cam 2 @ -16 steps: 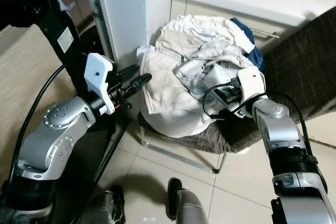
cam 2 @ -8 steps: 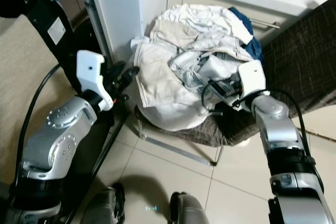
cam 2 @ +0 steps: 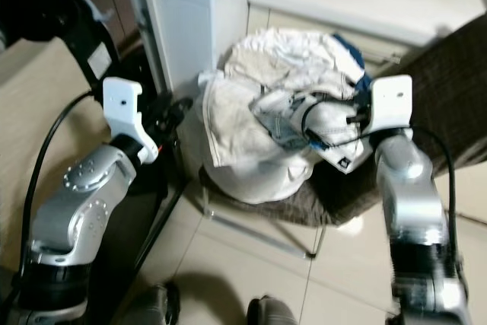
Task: Clothes washing
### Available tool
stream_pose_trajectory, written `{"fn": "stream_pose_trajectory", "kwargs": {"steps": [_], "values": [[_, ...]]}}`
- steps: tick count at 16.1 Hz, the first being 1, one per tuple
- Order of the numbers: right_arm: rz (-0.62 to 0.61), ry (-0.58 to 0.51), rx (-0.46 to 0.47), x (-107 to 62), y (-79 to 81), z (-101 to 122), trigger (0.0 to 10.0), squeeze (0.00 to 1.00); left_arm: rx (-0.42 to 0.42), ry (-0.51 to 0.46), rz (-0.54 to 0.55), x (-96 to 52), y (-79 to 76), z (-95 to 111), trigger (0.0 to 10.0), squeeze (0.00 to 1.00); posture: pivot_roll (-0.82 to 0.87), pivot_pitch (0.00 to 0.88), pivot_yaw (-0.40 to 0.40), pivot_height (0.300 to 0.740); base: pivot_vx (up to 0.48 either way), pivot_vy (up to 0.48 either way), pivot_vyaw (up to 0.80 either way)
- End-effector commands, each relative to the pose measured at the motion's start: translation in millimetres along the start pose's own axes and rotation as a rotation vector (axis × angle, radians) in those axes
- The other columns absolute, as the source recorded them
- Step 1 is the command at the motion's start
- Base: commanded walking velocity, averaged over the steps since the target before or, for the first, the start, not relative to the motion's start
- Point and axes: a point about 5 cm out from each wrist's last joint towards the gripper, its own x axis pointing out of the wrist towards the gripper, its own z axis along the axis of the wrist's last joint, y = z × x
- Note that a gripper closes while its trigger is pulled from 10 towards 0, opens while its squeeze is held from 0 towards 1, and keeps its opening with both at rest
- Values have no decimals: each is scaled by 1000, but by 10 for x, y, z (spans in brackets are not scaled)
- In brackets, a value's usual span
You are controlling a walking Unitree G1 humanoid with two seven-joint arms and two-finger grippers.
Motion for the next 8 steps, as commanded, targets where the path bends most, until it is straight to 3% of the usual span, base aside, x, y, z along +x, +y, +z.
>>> {"fn": "stream_pose_trajectory", "kwargs": {"steps": [1,4,8], "values": [[46,-26,33,-88,137,70,10000,0,11,-13,-16,-4,-41,0,10000,0,-108,20,-40,740,0,0,0],[85,-35,167,-253,372,63,10000,0,37,-10,19,8,-41,-24,10000,0,-117,0,-32,740,269,0,0],[114,-31,184,-317,508,88,10000,0,91,-15,10,23,-70,-59,10000,0,-118,0,-36,740,334,0,0]]}}
